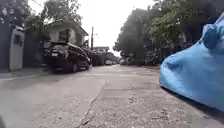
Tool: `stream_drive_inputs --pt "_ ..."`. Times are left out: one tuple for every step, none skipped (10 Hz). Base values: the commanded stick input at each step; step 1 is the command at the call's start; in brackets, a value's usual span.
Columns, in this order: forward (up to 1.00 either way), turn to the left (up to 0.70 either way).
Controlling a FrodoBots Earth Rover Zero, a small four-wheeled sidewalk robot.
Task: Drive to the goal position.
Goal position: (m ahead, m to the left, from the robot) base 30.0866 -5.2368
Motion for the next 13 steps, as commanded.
stream_drive_inputs --pt "0.7 -0.17" --pt "0.7 -0.11" --pt "0.7 0.0" --pt "0.7 0.0" --pt "0.7 0.0" --pt "0.7 0.0" --pt "0.7 0.0" --pt "0.7 0.0" --pt "0.7 0.0" --pt "0.7 0.0" --pt "0.7 0.0" --pt "0.7 0.0" --pt "0.7 0.0"
